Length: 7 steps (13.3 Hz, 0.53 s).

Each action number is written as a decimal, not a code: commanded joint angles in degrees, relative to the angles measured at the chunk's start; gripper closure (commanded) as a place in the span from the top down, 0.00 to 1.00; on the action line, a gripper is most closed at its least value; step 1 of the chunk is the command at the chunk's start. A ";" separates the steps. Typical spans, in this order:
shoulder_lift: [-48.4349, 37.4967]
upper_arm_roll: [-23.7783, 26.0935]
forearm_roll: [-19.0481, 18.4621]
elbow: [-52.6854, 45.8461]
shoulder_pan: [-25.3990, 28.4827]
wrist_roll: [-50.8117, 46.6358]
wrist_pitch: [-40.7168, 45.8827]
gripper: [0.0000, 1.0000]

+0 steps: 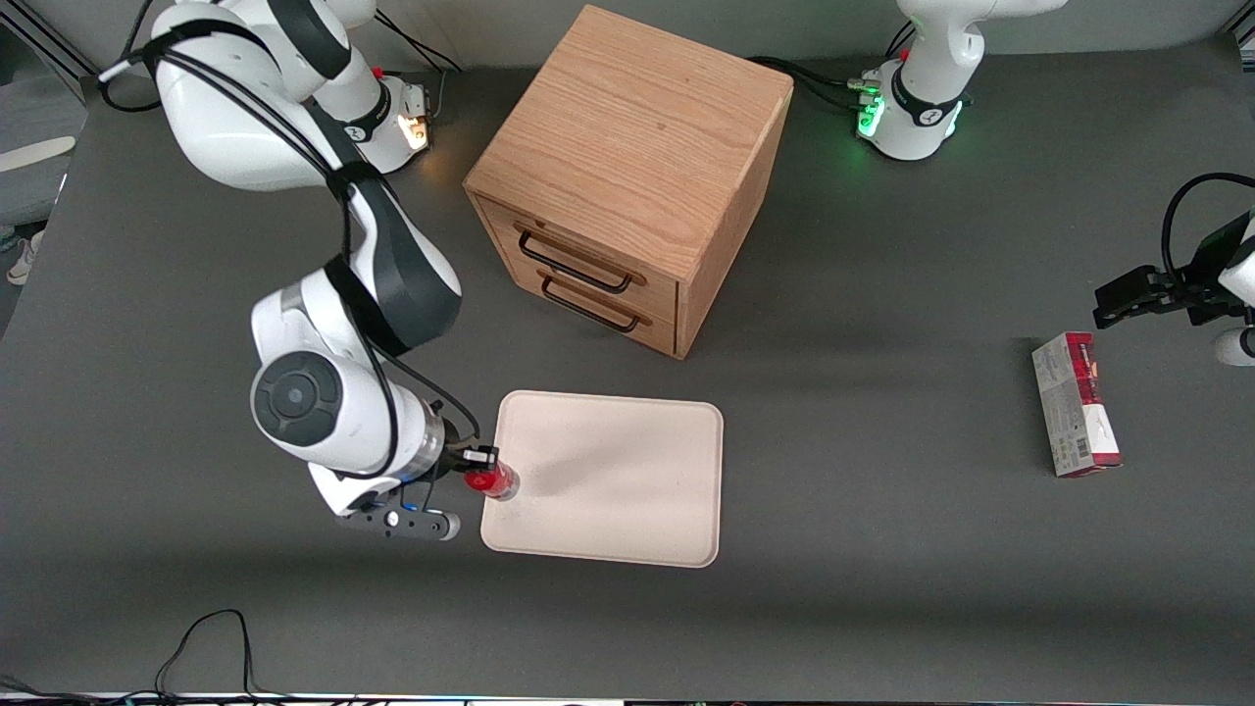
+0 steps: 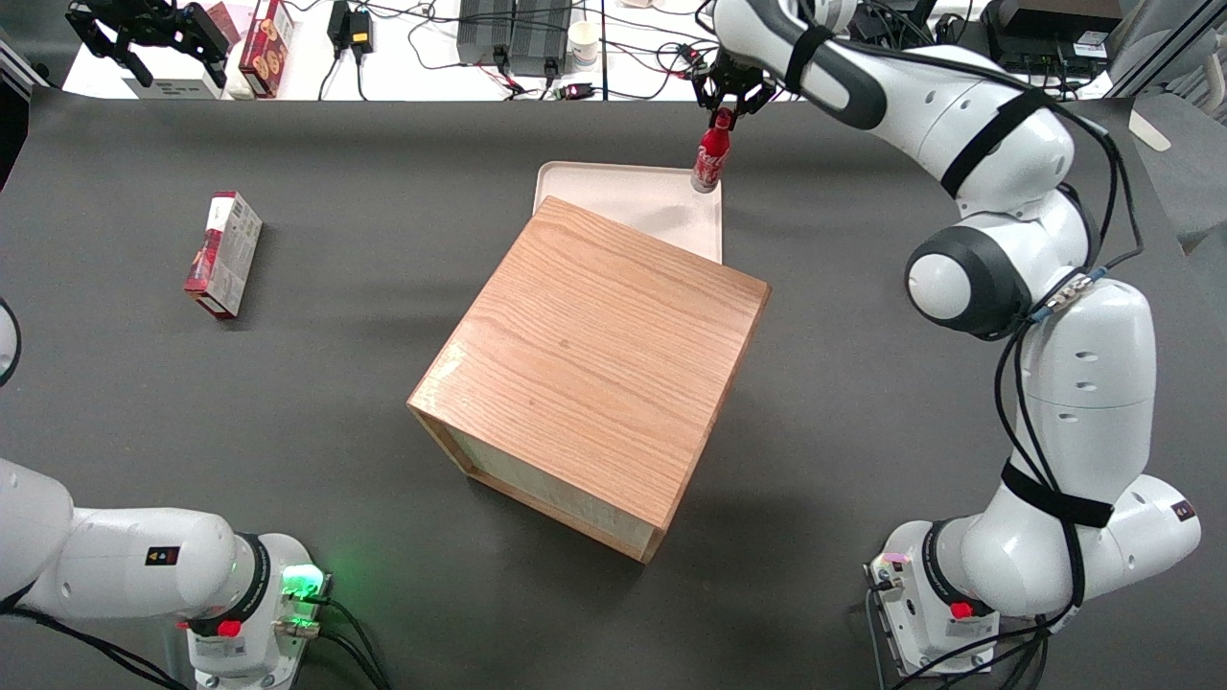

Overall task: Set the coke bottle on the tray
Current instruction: 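Carry the bottle over the cream tray and lower it onto it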

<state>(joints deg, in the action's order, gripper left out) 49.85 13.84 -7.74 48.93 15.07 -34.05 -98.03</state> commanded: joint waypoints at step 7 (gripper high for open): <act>3.93 -0.30 -2.63 -0.23 1.01 -2.43 -4.54 0.00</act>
<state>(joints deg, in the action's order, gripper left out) 53.35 13.79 -8.63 48.96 15.34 -34.54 -101.48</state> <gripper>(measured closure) 0.687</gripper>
